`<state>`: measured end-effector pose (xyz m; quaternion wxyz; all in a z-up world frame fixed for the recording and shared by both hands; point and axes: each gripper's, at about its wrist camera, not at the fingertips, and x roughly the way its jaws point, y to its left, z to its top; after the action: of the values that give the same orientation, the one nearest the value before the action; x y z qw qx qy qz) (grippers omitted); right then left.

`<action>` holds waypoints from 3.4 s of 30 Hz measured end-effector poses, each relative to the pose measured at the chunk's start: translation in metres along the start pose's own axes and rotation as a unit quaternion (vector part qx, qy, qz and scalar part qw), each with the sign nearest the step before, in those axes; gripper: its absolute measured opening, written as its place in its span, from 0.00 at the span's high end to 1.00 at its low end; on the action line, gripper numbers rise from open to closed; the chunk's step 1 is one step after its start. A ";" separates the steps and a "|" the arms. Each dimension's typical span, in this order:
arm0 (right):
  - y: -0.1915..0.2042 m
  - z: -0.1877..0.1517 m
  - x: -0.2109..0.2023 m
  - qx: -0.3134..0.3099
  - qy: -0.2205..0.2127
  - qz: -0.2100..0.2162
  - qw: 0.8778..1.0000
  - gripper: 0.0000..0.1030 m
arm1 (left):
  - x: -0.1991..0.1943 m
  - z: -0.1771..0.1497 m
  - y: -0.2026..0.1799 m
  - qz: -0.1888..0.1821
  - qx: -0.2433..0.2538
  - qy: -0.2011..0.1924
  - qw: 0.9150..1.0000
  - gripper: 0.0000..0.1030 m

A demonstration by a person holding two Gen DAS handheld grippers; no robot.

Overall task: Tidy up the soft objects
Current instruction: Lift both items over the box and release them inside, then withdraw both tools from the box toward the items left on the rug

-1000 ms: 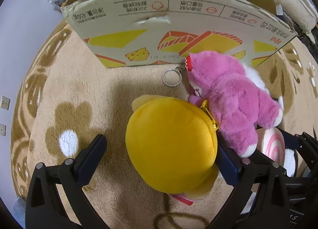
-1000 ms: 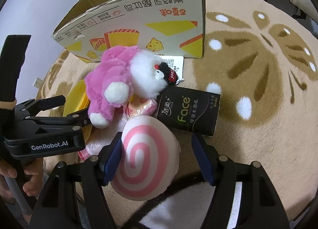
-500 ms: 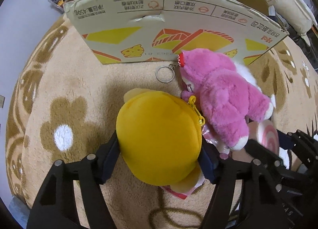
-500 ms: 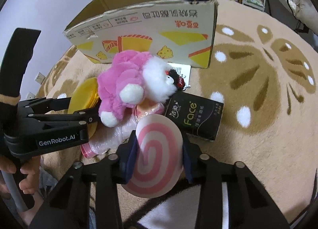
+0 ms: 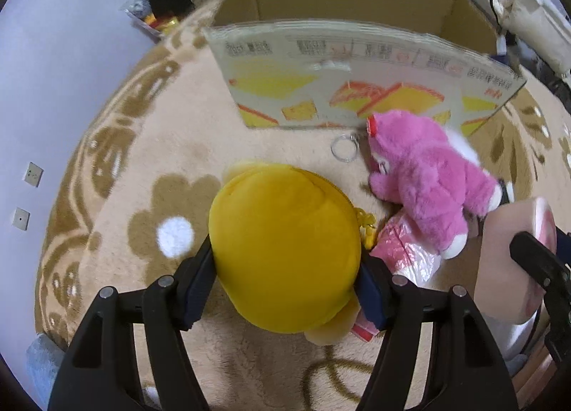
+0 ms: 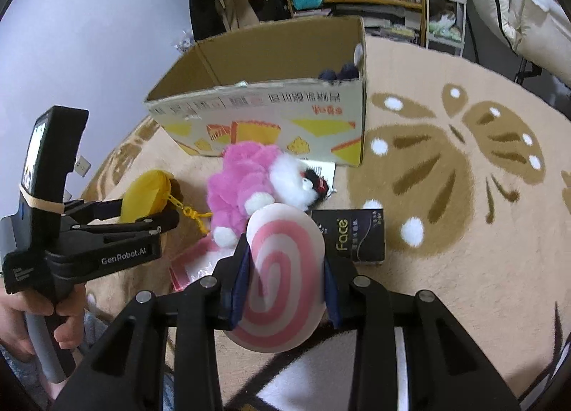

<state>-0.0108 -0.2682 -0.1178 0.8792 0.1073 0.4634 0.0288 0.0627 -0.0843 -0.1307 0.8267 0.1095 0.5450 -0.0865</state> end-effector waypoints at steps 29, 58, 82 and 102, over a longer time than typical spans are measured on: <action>0.001 0.076 -0.048 -0.029 -0.155 0.038 0.987 0.65 | -0.111 0.048 0.003 0.063 0.028 -0.228 0.971 0.34; -0.024 0.151 0.019 -0.039 -0.133 0.028 0.990 0.54 | -0.066 0.144 0.002 0.051 0.031 -0.236 0.970 0.28; -0.020 0.141 -0.031 -0.046 -0.137 0.027 0.989 0.00 | -0.096 0.125 0.026 0.038 -0.021 -0.234 0.971 0.02; -0.022 0.077 -0.085 -0.020 -0.145 0.026 0.989 0.00 | -0.141 0.049 0.033 0.039 -0.049 -0.217 0.974 0.02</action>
<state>0.0029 -0.3153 -0.0117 0.9381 0.1050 0.3270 0.0451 0.0595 -0.0627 0.0206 0.9323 0.0682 0.3519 -0.0488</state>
